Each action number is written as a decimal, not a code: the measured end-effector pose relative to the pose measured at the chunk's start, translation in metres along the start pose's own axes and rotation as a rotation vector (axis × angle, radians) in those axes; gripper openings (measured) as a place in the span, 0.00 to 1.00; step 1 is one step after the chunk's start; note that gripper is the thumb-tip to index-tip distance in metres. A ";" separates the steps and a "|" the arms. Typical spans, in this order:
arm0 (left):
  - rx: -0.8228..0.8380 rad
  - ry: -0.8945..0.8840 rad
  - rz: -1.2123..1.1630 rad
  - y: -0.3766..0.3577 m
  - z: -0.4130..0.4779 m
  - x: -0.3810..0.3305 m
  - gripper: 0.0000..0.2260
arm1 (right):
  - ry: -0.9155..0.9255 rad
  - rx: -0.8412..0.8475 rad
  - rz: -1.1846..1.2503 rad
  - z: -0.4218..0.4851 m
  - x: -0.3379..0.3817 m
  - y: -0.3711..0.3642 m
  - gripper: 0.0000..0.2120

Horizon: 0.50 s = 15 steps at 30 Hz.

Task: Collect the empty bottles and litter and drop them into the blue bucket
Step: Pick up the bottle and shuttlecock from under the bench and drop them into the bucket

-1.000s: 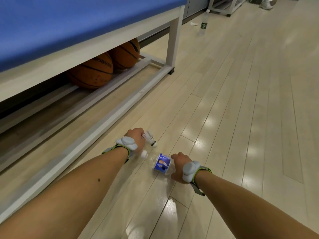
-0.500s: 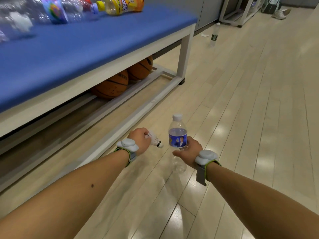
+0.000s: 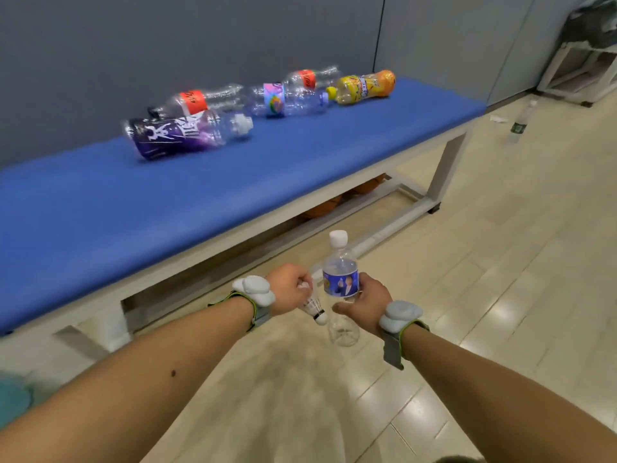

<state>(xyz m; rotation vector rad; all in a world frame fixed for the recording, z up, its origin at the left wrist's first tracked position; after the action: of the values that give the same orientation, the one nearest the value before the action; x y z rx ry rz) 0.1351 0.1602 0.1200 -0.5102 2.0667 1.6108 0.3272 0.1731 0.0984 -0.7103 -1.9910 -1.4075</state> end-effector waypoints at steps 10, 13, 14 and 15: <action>-0.062 0.164 -0.001 0.101 -0.133 0.057 0.07 | 0.234 0.234 0.041 -0.039 0.124 -0.073 0.21; -0.097 0.247 -0.039 0.121 -0.181 0.085 0.06 | 0.294 0.339 0.061 -0.060 0.157 -0.108 0.21; -0.107 0.272 -0.041 0.127 -0.196 0.093 0.06 | 0.316 0.366 0.069 -0.066 0.166 -0.120 0.22; -0.126 0.299 -0.045 0.131 -0.211 0.103 0.06 | 0.335 0.400 0.080 -0.073 0.176 -0.132 0.23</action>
<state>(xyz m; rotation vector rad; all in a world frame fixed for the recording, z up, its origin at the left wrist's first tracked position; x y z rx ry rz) -0.0502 -0.0137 0.2082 -0.8831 2.1525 1.7327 0.1243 0.0799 0.1617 -0.3440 -1.8704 -0.9636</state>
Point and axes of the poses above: each hand's wrist, its own z-axis towards the middle knuckle, its own y-axis out of the back of the hand, x = y × z, the point moved 1 cm from there along z, towards the middle knuckle, and after that the axes turned 4 degrees about -y, right-handed, at the moved point
